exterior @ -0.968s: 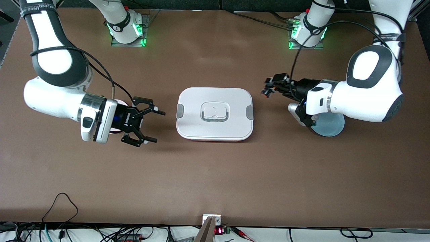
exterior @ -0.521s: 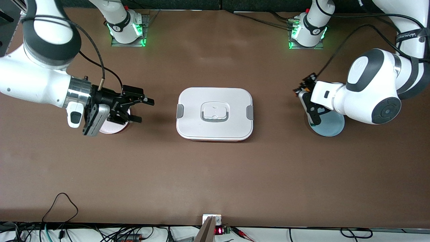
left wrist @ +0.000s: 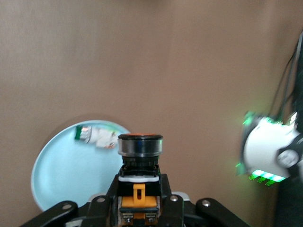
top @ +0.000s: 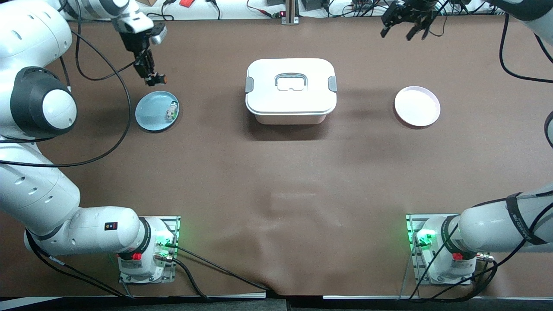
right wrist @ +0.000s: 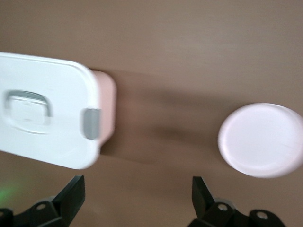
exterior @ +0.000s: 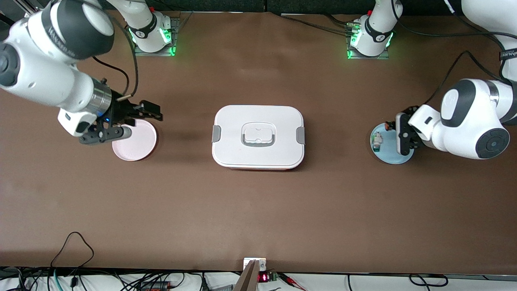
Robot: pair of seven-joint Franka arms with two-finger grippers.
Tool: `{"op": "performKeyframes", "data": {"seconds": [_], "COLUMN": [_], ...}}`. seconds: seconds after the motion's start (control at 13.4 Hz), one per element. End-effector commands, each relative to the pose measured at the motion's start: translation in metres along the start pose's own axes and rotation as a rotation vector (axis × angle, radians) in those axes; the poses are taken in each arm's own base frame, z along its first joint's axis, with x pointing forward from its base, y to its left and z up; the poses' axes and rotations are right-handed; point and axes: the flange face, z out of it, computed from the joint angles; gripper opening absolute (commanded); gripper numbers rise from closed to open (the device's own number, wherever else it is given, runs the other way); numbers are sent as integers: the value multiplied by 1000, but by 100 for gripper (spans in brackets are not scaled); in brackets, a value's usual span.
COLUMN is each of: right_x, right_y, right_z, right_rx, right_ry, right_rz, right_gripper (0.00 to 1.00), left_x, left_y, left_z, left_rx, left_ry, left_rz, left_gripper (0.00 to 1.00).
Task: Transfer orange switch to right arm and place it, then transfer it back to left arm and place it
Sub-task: 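Carry the switch to the blue plate while the right gripper retracts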
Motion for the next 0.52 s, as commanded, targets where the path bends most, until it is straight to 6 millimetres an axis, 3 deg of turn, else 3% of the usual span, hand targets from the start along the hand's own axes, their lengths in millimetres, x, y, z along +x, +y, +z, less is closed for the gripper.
{"op": "performKeyframes", "data": {"seconds": [0.0, 0.22, 0.3, 0.45], "right_x": [-17, -19, -16, -9], "right_y": [10, 40, 66, 147], "right_z": [-30, -46, -57, -61], "right_rx": [-101, -168, -259, -295], "right_ry": [20, 25, 56, 47], "right_rz": [27, 69, 94, 218], "right_gripper": [100, 100, 100, 100], "left_x": [-18, -36, -42, -55], "left_y": [-3, -10, -13, -20], "left_z": [22, 62, 73, 89], "left_rx": [48, 86, 118, 173], "left_ry": [-22, -13, -14, -20], "left_rz": [101, 93, 102, 111], "left_gripper": [6, 6, 6, 7]}}
